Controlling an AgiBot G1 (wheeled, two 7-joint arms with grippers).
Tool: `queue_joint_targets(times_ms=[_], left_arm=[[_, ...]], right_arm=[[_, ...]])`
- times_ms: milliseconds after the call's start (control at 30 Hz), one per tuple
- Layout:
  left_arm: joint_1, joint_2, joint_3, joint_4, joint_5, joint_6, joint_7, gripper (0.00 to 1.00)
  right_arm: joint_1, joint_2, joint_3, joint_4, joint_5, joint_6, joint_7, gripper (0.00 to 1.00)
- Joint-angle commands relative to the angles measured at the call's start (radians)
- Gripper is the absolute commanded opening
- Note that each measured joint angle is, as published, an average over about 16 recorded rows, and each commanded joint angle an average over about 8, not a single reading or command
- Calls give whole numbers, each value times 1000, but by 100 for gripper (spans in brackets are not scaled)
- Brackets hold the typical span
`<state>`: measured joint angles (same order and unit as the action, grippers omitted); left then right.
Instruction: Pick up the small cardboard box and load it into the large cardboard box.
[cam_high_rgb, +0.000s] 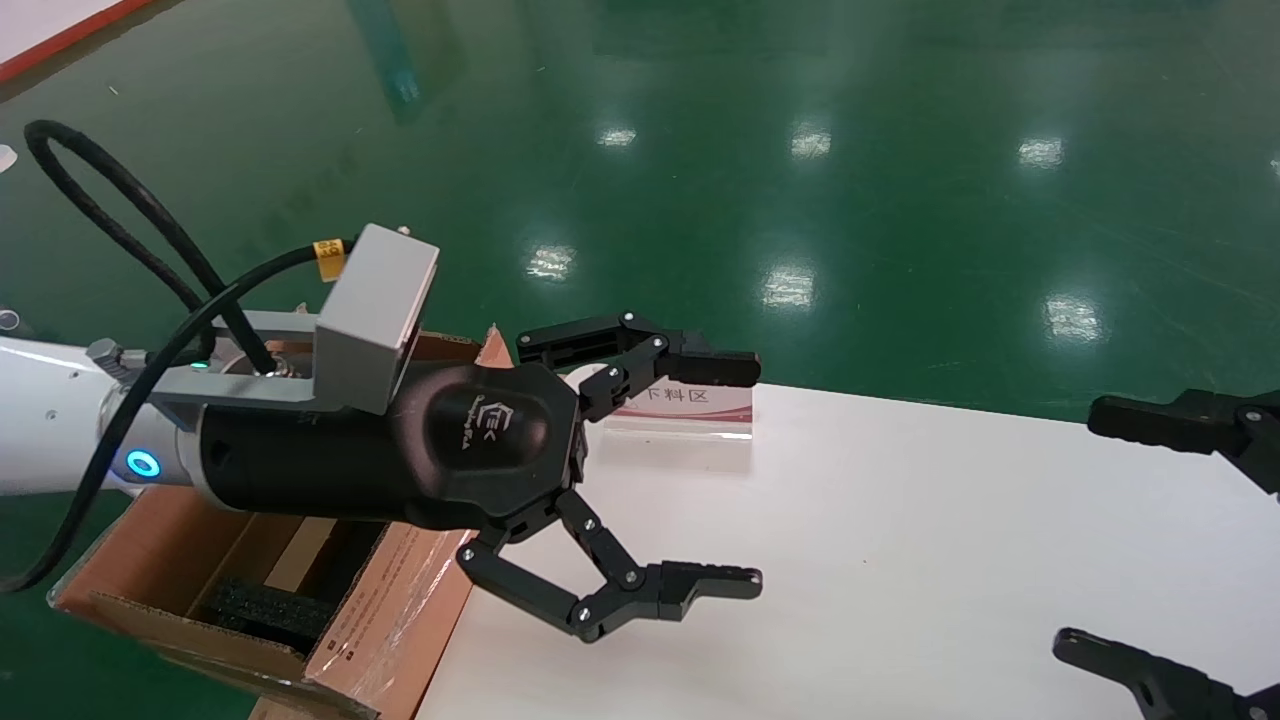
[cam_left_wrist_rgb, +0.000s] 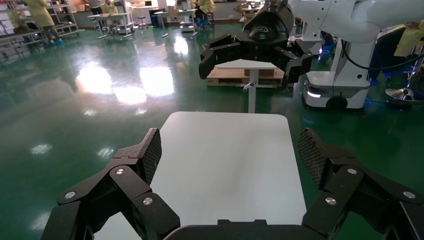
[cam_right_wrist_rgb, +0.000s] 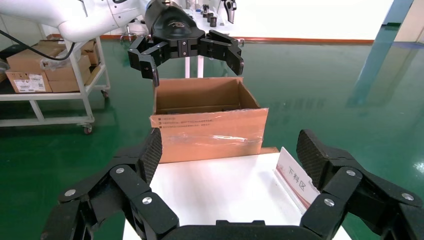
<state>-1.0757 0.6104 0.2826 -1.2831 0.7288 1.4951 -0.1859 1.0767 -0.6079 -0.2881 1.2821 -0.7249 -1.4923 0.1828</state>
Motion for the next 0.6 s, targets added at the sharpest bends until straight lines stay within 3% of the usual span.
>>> queue_joint_targets(times_ms=[33,600], left_arm=[[0,0,0,0,0,0,0,100],[0,-1,1,0,-1,-1,1,100]], right_arm=[[0,0,1,0,0,0,0,100],[-2,-2,6,2,-4,-3,4,100]])
